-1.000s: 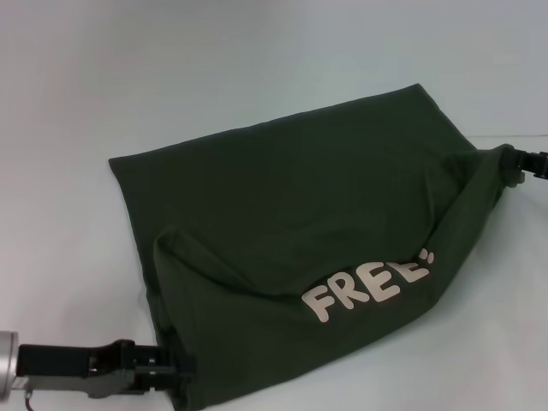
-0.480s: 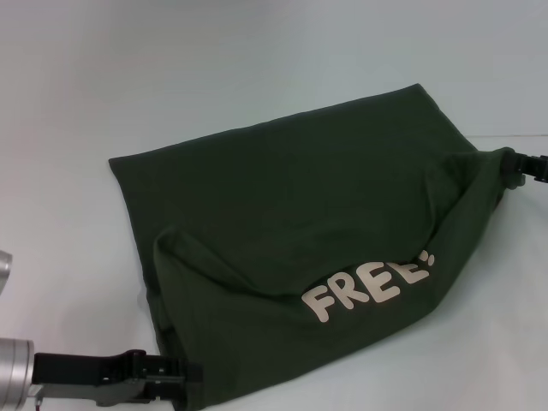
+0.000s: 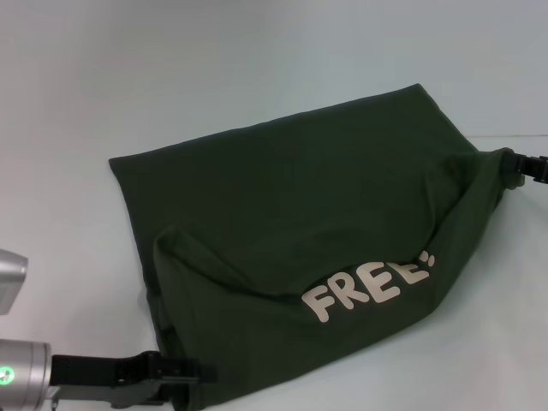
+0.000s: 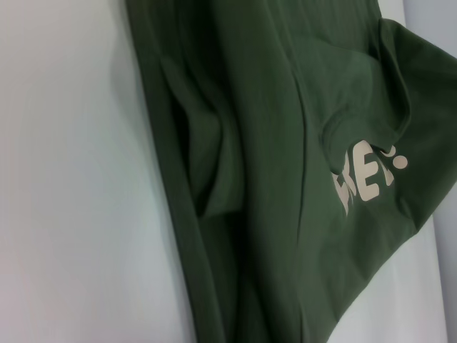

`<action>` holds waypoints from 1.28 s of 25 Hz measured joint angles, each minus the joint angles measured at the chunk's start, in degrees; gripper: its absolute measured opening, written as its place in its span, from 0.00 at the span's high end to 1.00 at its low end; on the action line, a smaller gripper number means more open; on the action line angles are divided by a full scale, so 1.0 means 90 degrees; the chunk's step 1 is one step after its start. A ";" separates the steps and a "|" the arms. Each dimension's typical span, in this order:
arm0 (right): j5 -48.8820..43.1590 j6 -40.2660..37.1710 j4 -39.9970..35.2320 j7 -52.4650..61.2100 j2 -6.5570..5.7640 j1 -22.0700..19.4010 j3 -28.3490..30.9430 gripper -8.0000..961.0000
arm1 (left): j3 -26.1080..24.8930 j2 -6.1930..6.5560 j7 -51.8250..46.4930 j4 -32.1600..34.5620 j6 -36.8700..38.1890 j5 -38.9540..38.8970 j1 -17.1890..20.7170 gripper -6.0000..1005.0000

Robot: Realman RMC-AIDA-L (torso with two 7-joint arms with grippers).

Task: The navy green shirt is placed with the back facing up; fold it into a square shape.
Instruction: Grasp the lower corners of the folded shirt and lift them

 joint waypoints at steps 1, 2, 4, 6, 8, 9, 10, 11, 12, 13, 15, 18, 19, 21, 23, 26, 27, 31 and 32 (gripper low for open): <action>0.0000 0.0001 0.0000 -0.0003 0.0000 0.0000 0.0000 0.96 | 0.0002 -0.0006 0.0000 -0.0025 -0.0014 0.0000 -0.0016 0.38; 0.0000 0.0001 0.0000 -0.0004 0.0000 0.0000 0.0000 0.96 | 0.0004 -0.0009 0.0001 -0.0063 -0.0045 0.0005 -0.0037 0.38; 0.0000 0.0000 0.0000 -0.0008 0.0000 -0.0001 0.0000 0.96 | 0.0019 -0.0013 0.0001 -0.0120 -0.0111 0.0018 -0.0063 0.38; 0.0000 -0.0003 0.0000 -0.0012 0.0000 -0.0009 0.0000 0.96 | 0.0051 -0.0013 0.0000 -0.0150 -0.0181 0.0022 -0.0076 0.38; 0.0000 -0.0003 0.0000 -0.0018 0.0000 -0.0015 0.0000 0.96 | 0.0081 -0.0013 -0.0008 -0.0160 -0.0223 0.0021 -0.0077 0.39; 0.0000 -0.0003 0.0000 -0.0021 0.0000 -0.0021 0.0001 0.96 | 0.0084 -0.0013 -0.0021 -0.0170 -0.0233 0.0021 -0.0077 0.39; 0.0000 -0.0002 0.0000 -0.0023 0.0000 -0.0028 0.0000 0.96 | 0.0088 -0.0013 -0.0034 -0.0180 -0.0242 0.0021 -0.0078 0.39; 0.0000 -0.0002 0.0000 -0.0023 0.0000 -0.0028 0.0000 0.96 | 0.0093 -0.0013 -0.0051 -0.0188 -0.0253 0.0021 -0.0081 0.39; 0.0000 -0.0001 0.0000 -0.0024 0.0000 -0.0031 0.0000 0.96 | 0.0098 -0.0013 -0.0070 -0.0192 -0.0276 0.0021 -0.0086 0.39; -0.0001 0.0001 0.0000 -0.0024 0.0000 -0.0033 0.0001 0.96 | 0.0098 -0.0013 -0.0070 -0.0192 -0.0276 0.0021 -0.0086 0.39; 0.0000 -0.0007 0.0000 -0.0025 -0.0001 -0.0037 0.0001 0.96 | 0.0102 -0.0013 -0.0082 -0.0193 -0.0295 0.0022 -0.0090 0.39; 0.0000 -0.0018 0.0000 -0.0026 -0.0001 -0.0039 0.0001 0.96 | 0.0123 -0.0013 -0.0084 -0.0194 -0.0326 0.0025 -0.0095 0.40; 0.0000 -0.0018 0.0000 -0.0026 -0.0001 -0.0039 0.0001 0.96 | 0.0150 -0.0013 -0.0084 -0.0194 -0.0347 0.0025 -0.0095 0.40; 0.0000 -0.0019 0.0000 -0.0026 0.0000 -0.0039 0.0001 0.96 | 0.0221 -0.0014 -0.0084 -0.0193 -0.0388 0.0025 -0.0095 0.40; -0.0001 -0.0026 0.0000 -0.0026 0.0000 -0.0039 0.0001 0.96 | 0.0292 -0.0030 -0.0087 -0.0193 -0.0399 0.0025 -0.0102 0.48; 0.0000 -0.0035 0.0000 -0.0026 -0.0001 -0.0043 0.0001 0.96 | 0.0339 -0.0056 -0.0086 -0.0193 -0.0397 0.0021 -0.0123 0.60; 0.0000 -0.0037 0.0000 -0.0026 0.0000 -0.0045 0.0001 0.96 | 0.0340 -0.0060 -0.0086 -0.0193 -0.0396 0.0013 -0.0127 0.64; 0.0000 -0.0041 0.0000 -0.0026 0.0000 -0.0047 0.0001 0.96 | 0.0333 -0.0065 -0.0084 -0.0187 -0.0393 -0.0023 -0.0130 0.76; -0.0001 -0.0042 0.0000 -0.0026 0.0000 -0.0048 0.0000 0.96 | 0.0325 -0.0065 -0.0084 -0.0188 -0.0396 -0.0024 -0.0130 0.79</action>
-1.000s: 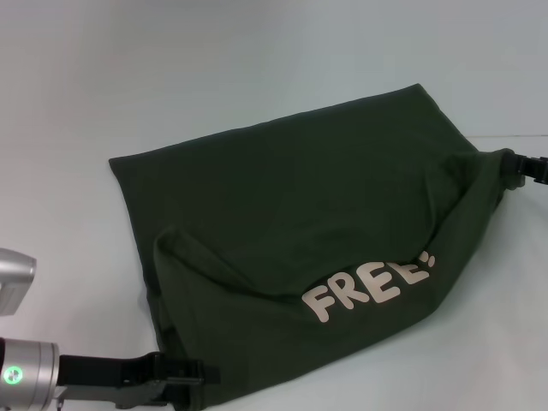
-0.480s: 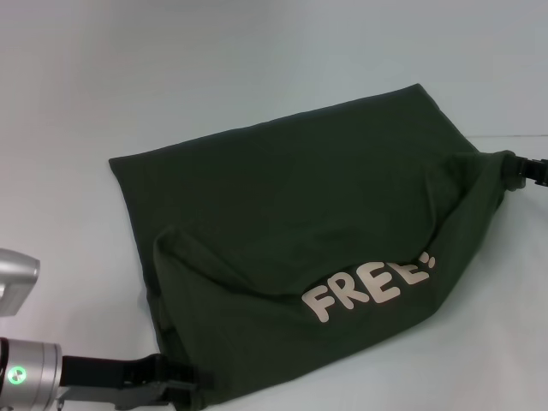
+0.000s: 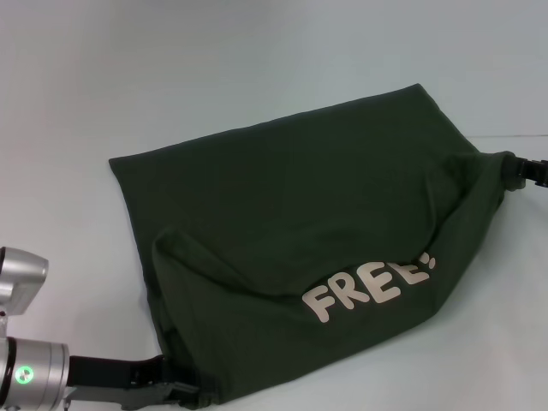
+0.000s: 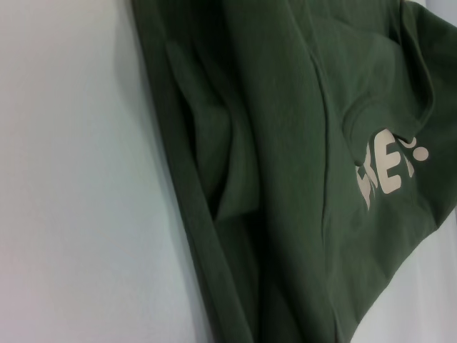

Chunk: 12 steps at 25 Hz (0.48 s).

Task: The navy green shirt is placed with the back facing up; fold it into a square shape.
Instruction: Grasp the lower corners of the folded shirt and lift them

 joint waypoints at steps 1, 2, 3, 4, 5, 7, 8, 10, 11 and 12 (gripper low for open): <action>0.0000 -0.0001 0.0000 0.0000 0.0000 -0.0001 0.0000 0.96 | -0.0008 0.0001 0.0000 -0.0001 -0.0002 -0.0001 -0.0001 0.79; 0.0000 -0.0002 0.0000 0.0000 0.0000 -0.0001 0.0000 0.96 | -0.0013 0.0003 0.0001 -0.0003 -0.0004 -0.0001 -0.0002 0.79; 0.0000 -0.0003 0.0000 0.0000 0.0000 -0.0001 0.0000 0.96 | -0.0006 0.0004 0.0006 0.0003 -0.0004 0.0001 -0.0002 0.79; 0.0000 -0.0004 0.0000 0.0000 0.0000 -0.0001 0.0000 0.96 | 0.0029 0.0005 0.0014 0.0022 -0.0006 0.0017 -0.0002 0.79; 0.0000 -0.0005 0.0000 0.0000 0.0001 -0.0001 0.0000 0.96 | 0.0085 0.0005 0.0027 0.0054 -0.0011 0.0040 -0.0002 0.79; 0.0000 -0.0005 0.0000 0.0000 0.0006 -0.0001 0.0000 0.96 | 0.0170 0.0000 0.0045 0.0120 -0.0017 0.0064 -0.0002 0.79; 0.0000 -0.0005 0.0000 0.0000 0.0008 0.0000 0.0000 0.96 | 0.0197 -0.0002 0.0046 0.0156 -0.0017 0.0063 -0.0002 0.80; 0.0000 -0.0005 0.0000 0.0000 0.0009 0.0000 0.0001 0.96 | 0.0187 -0.0007 0.0046 0.0191 -0.0007 0.0044 0.0003 0.80; 0.0000 -0.0004 0.0000 0.0000 0.0010 -0.0001 0.0000 0.96 | 0.0183 -0.0007 0.0046 0.0194 -0.0005 0.0039 0.0003 0.81; 0.0000 -0.0002 0.0000 0.0000 0.0010 -0.0003 0.0000 0.96 | 0.0176 -0.0006 0.0048 0.0197 -0.0003 0.0032 0.0003 0.81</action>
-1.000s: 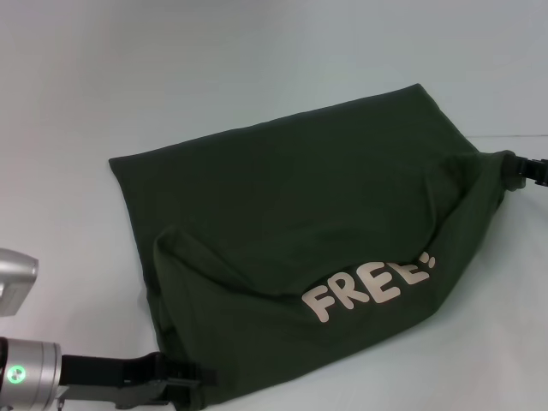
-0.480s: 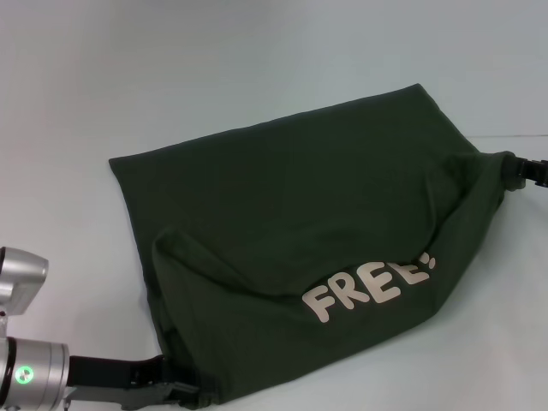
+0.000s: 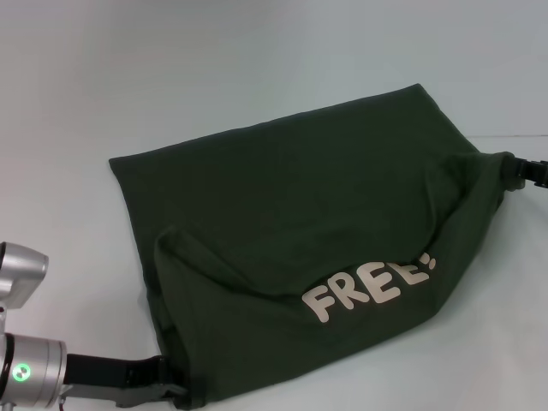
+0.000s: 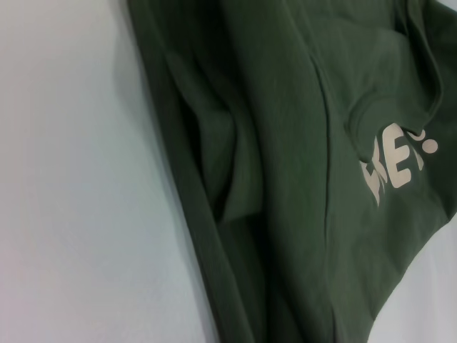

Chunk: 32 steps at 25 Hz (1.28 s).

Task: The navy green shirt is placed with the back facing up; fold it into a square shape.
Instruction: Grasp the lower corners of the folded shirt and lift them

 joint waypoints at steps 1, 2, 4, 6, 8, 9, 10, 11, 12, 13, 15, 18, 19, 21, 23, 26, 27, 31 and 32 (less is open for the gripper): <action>0.0000 0.0002 0.0000 0.0000 0.0000 -0.0001 0.0000 0.96 | -0.0003 0.0002 0.0004 0.0001 0.0001 -0.0005 -0.0001 0.81; 0.0000 0.0003 0.0000 0.0001 0.0000 -0.0001 0.0000 0.96 | -0.0001 0.0007 0.0008 0.0002 0.0002 -0.0007 -0.0007 0.82; 0.0000 0.0003 0.0000 0.0002 0.0000 -0.0006 0.0000 0.96 | 0.0008 0.0018 0.0014 0.0003 0.0008 -0.0012 -0.0019 0.82; 0.0000 0.0002 0.0000 0.0003 0.0000 -0.0018 0.0000 0.96 | 0.0012 0.0035 0.0026 0.0021 0.0037 -0.0015 -0.0026 0.92; 0.0000 0.0001 0.0000 0.0003 0.0000 -0.0042 0.0000 0.96 | 0.0012 0.0064 0.0055 0.0085 0.0109 -0.0016 -0.0024 0.97; 0.0000 -0.0001 0.0000 0.0003 -0.0003 -0.0061 0.0000 0.96 | 0.0005 0.0084 0.0091 0.0131 0.0190 -0.0017 -0.0015 0.96; 0.0000 -0.0007 0.0000 0.0002 -0.0008 -0.0079 0.0000 0.96 | -0.0002 0.0104 0.0122 0.0156 0.0260 -0.0017 -0.0010 0.96; 0.0000 -0.0028 0.0000 0.0000 -0.0020 -0.0111 0.0000 0.96 | -0.0016 0.0143 0.0177 0.0183 0.0381 -0.0017 -0.0006 0.96; 0.0000 -0.0052 0.0000 -0.0003 -0.0032 -0.0141 0.0000 0.96 | -0.0042 0.0185 0.0221 0.0203 0.0488 -0.0017 -0.0008 0.96; 0.0000 -0.0108 -0.0003 -0.0011 -0.0048 -0.0185 0.0000 0.96 | -0.0065 0.0225 0.0249 0.0225 0.0584 -0.0014 -0.0013 0.96; 0.0000 -0.0268 -0.0041 -0.0044 -0.0067 -0.0271 0.0000 0.96 | -0.0115 0.0307 0.0286 0.0319 0.0789 0.0006 -0.0022 0.96; 0.0000 -0.0554 -0.0156 -0.0144 -0.0072 -0.0457 0.0000 0.96 | -0.0132 0.0405 0.0290 0.0515 0.1092 0.0023 -0.0032 0.97; 0.0000 -0.0658 -0.0205 -0.0181 -0.0073 -0.0527 0.0000 0.96 | -0.0132 0.0457 0.0291 0.0580 0.1207 0.0027 -0.0046 0.97; 0.0000 -0.0842 -0.0286 -0.0260 -0.0069 -0.0650 -0.0002 0.96 | -0.0136 0.0528 0.0292 0.0649 0.1329 0.0040 -0.0079 0.97; -0.0003 -0.1068 -0.0327 -0.0388 -0.0068 -0.0777 -0.0017 0.96 | -0.0151 0.0609 0.0292 0.0736 0.1472 0.0067 -0.0127 0.97; -0.0099 -0.1507 -0.0339 -0.0751 -0.0071 -0.1013 -0.0025 0.96 | -0.0269 0.0733 0.0293 0.0865 0.1763 0.0157 -0.0206 0.97; -0.0099 -0.1507 -0.0339 -0.0751 -0.0071 -0.1013 -0.0025 0.96 | -0.0321 0.0778 0.0294 0.0916 0.1874 0.0197 -0.0235 0.96; -0.0280 -0.2086 -0.0383 -0.1256 -0.0078 -0.1308 0.0013 0.96 | -0.0490 0.0922 0.0294 0.1165 0.2294 0.0318 -0.0286 0.96; -0.0299 -0.2260 -0.0400 -0.1378 -0.0080 -0.1375 0.0014 0.96 | -0.0528 0.0949 0.0295 0.1217 0.2379 0.0324 -0.0291 0.96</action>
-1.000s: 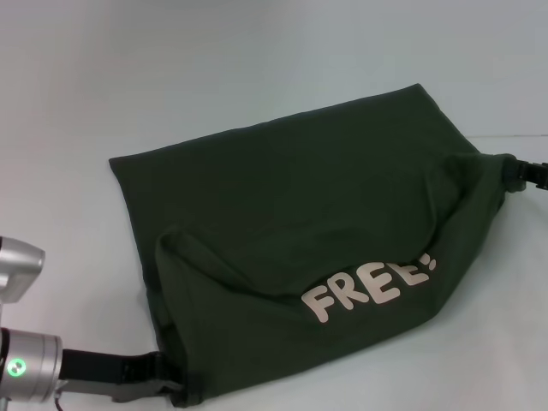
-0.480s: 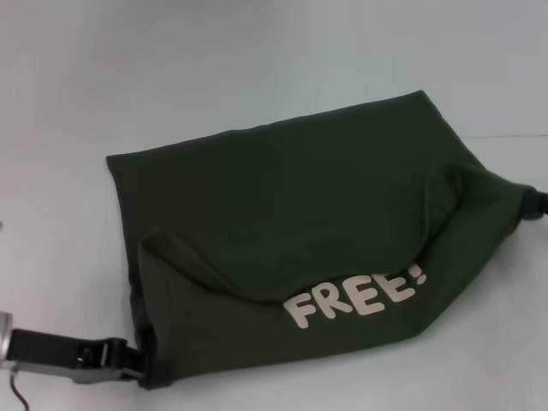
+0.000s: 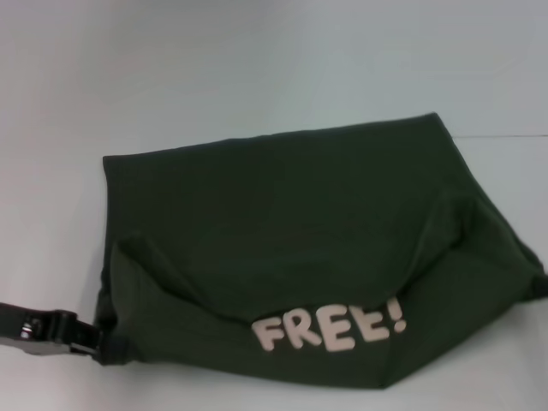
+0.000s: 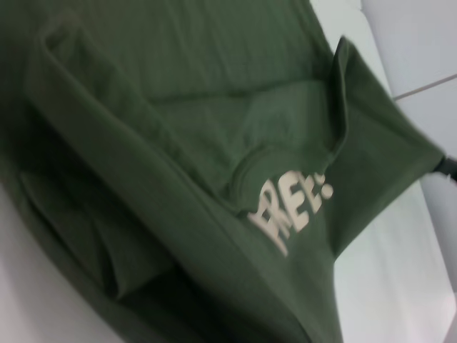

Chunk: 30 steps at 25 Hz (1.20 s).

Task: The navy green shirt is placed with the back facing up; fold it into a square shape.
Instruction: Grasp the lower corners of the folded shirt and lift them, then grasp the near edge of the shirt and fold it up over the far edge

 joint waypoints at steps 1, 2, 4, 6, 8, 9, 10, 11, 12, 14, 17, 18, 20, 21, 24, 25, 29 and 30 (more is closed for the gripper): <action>-0.0051 -0.0327 -0.0022 -0.0231 -0.0005 -0.0129 0.0004 0.96 | -0.0047 0.0034 0.0002 0.0058 0.0100 0.0005 -0.0009 0.96; -0.0051 -0.0327 -0.0022 -0.0231 -0.0005 -0.0129 0.0004 0.96 | -0.0086 0.0068 0.0005 0.0096 0.0179 0.0008 -0.0020 0.96; -0.0156 -0.0564 -0.0025 -0.0413 -0.0011 -0.0235 0.0009 0.96 | -0.0118 0.0123 0.0007 0.0147 0.0261 0.0020 -0.0045 0.96; -0.0282 -0.0755 -0.0025 -0.0541 -0.0015 -0.0309 0.0014 0.96 | -0.0119 0.0154 0.0008 0.0170 0.0299 0.0084 -0.0081 0.96; -0.0439 -0.0974 -0.0025 -0.0680 -0.0007 -0.0374 0.0018 0.96 | -0.0119 0.0176 0.0008 0.0200 0.0347 0.0190 -0.0125 0.96; -0.0506 -0.1090 -0.0025 -0.0745 0.0000 -0.0402 0.0018 0.96 | -0.0118 0.0184 0.0008 0.0237 0.0392 0.0240 -0.0142 0.97; -0.0569 -0.1186 -0.0025 -0.0810 0.0005 -0.0428 0.0019 0.96 | -0.0118 0.0193 0.0008 0.0299 0.0464 0.0270 -0.0153 0.97; -0.0614 -0.1267 -0.0025 -0.0856 0.0007 -0.0447 0.0022 0.96 | -0.0118 0.0209 0.0008 0.0358 0.0531 0.0272 -0.0159 0.97; -0.0647 -0.1338 -0.0024 -0.0898 0.0010 -0.0467 0.0034 0.96 | -0.0129 0.0222 0.0009 0.0396 0.0573 0.0270 -0.0165 0.97; -0.0653 -0.1403 -0.0017 -0.0976 0.0021 -0.0484 0.0141 0.96 | -0.0221 0.0265 0.0029 0.0439 0.0632 0.0256 -0.0204 0.97; -0.0628 -0.1413 0.0012 -0.1031 0.0053 -0.0406 0.0493 0.96 | -0.0468 0.0335 0.0054 0.0419 0.0630 0.0228 -0.0281 0.97; -0.0627 -0.1413 0.0019 -0.1030 0.0058 -0.0358 0.0606 0.96 | -0.0550 0.0349 0.0055 0.0406 0.0613 0.0216 -0.0301 0.97; -0.0624 -0.1419 0.0027 -0.0981 0.0074 -0.0223 0.0881 0.96 | -0.0793 0.0377 0.0044 0.0379 0.0519 0.0175 -0.0366 0.96; -0.0621 -0.1424 0.0027 -0.0936 0.0078 -0.0147 0.1047 0.96 | -0.0942 0.0395 0.0025 0.0358 0.0455 0.0133 -0.0408 0.96; -0.0617 -0.1412 0.0031 -0.0682 0.0079 0.0144 0.1539 0.96 | -0.1308 0.0424 -0.0029 0.0311 0.0275 -0.0106 -0.0504 0.96; -0.0617 -0.1374 0.0033 -0.0590 0.0075 0.0248 0.1669 0.96 | -0.1368 0.0427 -0.0047 0.0292 0.0152 -0.0214 -0.0536 0.96; -0.0556 -0.0971 0.0046 -0.0043 0.0037 0.0728 0.1982 0.96 | -0.1414 0.0453 -0.0105 0.0037 -0.0438 -0.0625 -0.0650 0.96; -0.0542 -0.0778 0.0053 0.0118 0.0031 0.0851 0.1987 0.96 | -0.1415 0.0463 -0.0107 -0.0044 -0.0574 -0.0721 -0.0669 0.96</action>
